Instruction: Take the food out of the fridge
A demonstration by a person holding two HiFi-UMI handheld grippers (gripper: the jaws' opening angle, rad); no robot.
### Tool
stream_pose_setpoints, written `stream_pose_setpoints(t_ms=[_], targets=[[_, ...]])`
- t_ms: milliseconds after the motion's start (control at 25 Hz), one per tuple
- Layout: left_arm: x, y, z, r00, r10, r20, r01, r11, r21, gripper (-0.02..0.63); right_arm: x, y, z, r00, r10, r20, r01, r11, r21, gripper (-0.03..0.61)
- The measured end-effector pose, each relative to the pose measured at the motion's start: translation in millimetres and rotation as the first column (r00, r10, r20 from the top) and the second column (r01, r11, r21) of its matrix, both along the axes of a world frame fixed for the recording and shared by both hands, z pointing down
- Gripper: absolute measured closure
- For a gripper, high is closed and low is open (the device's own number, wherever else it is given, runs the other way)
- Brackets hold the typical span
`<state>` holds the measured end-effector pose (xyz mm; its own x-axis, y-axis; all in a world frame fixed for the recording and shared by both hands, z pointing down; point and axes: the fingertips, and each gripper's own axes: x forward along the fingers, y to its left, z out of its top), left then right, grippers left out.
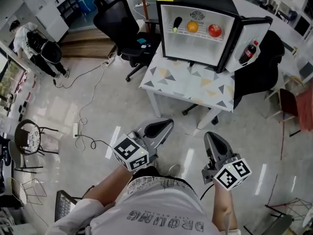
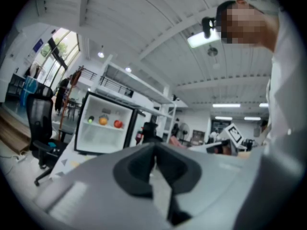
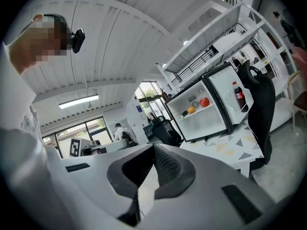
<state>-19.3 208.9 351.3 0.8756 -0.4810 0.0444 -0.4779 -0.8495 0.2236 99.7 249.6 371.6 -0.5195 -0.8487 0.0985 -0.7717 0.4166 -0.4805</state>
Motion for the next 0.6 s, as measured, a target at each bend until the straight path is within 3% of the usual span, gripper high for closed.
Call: stream_pose_setpoints(t_ms=[600], targets=[[13, 1, 4, 1.000, -0.020, 0.008, 0.020, 1.000, 0.009, 0.601, 20, 1, 5, 1.000, -0.014, 0.019, 0.014, 1.000, 0.008, 0.589]])
